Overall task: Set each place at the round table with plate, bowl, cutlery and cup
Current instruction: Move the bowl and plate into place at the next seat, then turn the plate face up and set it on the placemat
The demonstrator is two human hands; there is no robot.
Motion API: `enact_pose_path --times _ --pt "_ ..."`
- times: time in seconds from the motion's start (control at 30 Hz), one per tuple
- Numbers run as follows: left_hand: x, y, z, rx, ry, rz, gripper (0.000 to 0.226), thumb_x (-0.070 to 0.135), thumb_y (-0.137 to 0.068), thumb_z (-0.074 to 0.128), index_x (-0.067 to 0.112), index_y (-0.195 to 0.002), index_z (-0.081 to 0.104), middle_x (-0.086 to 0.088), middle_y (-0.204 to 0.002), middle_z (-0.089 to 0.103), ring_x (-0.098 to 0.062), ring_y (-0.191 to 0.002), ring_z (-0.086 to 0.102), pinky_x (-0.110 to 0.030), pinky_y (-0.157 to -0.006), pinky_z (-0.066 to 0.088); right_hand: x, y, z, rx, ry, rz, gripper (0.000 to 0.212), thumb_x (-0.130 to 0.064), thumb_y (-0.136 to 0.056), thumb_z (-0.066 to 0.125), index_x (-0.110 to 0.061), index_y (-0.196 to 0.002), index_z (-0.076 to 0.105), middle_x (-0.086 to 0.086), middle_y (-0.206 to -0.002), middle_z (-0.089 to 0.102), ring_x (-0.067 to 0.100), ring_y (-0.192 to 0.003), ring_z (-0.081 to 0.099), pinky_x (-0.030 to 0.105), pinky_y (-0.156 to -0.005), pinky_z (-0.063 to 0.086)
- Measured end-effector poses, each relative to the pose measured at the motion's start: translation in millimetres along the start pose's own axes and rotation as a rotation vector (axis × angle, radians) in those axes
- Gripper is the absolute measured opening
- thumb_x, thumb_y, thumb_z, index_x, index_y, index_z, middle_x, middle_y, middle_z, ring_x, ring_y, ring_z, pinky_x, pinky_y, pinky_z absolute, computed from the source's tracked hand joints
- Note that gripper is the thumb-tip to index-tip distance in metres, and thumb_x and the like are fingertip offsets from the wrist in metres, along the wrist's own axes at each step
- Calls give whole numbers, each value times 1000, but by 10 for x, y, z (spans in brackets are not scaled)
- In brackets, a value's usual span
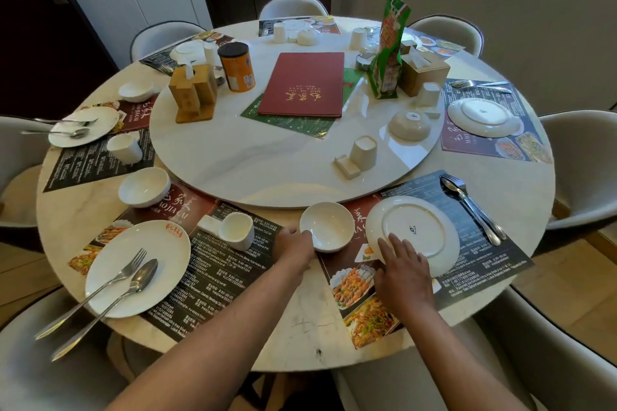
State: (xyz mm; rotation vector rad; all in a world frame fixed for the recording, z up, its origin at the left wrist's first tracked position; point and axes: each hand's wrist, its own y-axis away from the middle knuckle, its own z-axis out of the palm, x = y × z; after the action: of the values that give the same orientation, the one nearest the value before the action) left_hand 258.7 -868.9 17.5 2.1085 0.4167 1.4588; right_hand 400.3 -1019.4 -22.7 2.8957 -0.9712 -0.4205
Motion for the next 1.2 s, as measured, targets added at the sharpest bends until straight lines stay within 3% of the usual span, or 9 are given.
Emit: enact_pose_path --times 0.1,0.2,0.37,0.5,0.73,0.9,1.03,1.1,1.2 --pt "-153 224 -4 101 -234 57 31 34 -95 56 26 -125 57 2 -106 61 -17 -86 59 -41 -81 58 26 21 -44 -12 -20 -7 62 -39 -99 47 -30 -156 24 -1 -166 18 24 -153 14 48 -123 17" --pt "-360 511 41 105 -539 294 20 40 -94 56 32 -112 59 7 -105 62 -13 -89 58 -34 -78 52 74 132 -54 42 -39 6 59 -38 -97 47 -27 -153 30 1 -163 27 25 -151 21 49 -119 24" --pt "-589 738 172 -77 -799 787 45 44 -95 59 34 -138 50 9 -134 55 -13 -122 50 -32 -96 49 168 376 -24 134 -71 30 53 -31 -96 51 -24 -148 41 4 -157 39 29 -145 32 51 -113 32" --pt "-590 768 359 -185 -977 1014 65 44 -97 57 28 -154 30 -1 -157 35 -21 -146 28 -37 -119 28 278 516 -32 154 -54 76 52 -31 -96 54 -23 -147 45 5 -156 40 29 -144 34 50 -111 34" --pt "-446 612 773 -377 -1176 1031 90 52 -91 59 34 -160 4 -14 -166 5 -35 -154 1 -51 -125 10 528 580 -234 107 -43 195 54 -34 -98 51 -26 -150 38 4 -159 32 25 -145 29 46 -111 35" --pt "-328 456 1040 -394 -1250 982 99 61 -88 60 34 -159 -3 -17 -167 -3 -41 -152 0 -55 -123 11 690 462 -335 66 -126 277 51 -33 -99 51 -25 -148 41 2 -148 44 24 -133 44 47 -100 47" --pt "-295 410 1184 -377 -1311 963 102 71 -85 57 35 -159 -3 -18 -166 -7 -44 -151 0 -55 -122 13 755 350 -385 46 -148 301 50 -34 -100 50 -22 -148 41 3 -138 50 24 -122 51 44 -98 48" --pt "-285 382 1243 -355 -1312 938 102 74 -83 57 37 -159 0 -16 -166 -7 -44 -150 2 -55 -121 16 800 217 -397 58 -182 331 44 -35 -99 51 -20 -140 47 5 -129 54 25 -116 54 44 -94 50" --pt "-331 388 1281 -332 -1361 917 99 75 -82 57 39 -158 5 -12 -166 -9 -42 -149 5 -54 -119 22 920 -42 -378 61 -350 475 30 -37 -93 55 -16 -113 60 6 -109 60 23 -96 58 40 -78 52"
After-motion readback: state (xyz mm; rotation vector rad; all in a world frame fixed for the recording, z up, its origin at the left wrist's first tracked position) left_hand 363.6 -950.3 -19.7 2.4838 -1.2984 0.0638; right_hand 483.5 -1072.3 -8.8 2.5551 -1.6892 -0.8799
